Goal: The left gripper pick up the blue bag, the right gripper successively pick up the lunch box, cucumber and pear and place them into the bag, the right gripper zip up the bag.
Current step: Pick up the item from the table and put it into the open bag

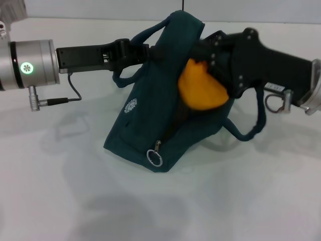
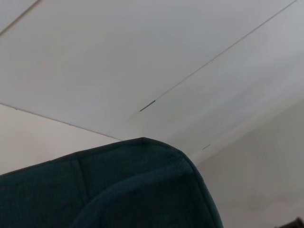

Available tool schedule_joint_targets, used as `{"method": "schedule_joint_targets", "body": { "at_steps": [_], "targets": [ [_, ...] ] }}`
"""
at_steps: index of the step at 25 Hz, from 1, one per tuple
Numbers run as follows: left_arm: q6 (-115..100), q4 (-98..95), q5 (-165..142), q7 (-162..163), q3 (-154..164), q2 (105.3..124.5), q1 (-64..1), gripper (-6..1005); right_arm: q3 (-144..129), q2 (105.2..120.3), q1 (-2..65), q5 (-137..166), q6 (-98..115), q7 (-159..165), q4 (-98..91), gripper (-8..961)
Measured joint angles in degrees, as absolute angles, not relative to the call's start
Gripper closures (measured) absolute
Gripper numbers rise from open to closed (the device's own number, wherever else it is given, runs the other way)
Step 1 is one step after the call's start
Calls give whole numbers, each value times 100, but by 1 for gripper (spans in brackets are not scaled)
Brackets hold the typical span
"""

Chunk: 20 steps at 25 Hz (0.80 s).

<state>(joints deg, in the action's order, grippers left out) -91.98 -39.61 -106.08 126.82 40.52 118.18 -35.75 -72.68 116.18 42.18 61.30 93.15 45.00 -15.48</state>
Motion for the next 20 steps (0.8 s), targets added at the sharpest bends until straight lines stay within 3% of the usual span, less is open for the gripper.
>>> {"method": "schedule_joint_targets", "body": {
  "at_steps": [20],
  "targets": [
    [-9202, -3967, -10609, 12685, 4052, 11800, -3559, 946, -8250, 11619, 3909, 6151, 8759, 4533, -1717, 862]
  ]
}}
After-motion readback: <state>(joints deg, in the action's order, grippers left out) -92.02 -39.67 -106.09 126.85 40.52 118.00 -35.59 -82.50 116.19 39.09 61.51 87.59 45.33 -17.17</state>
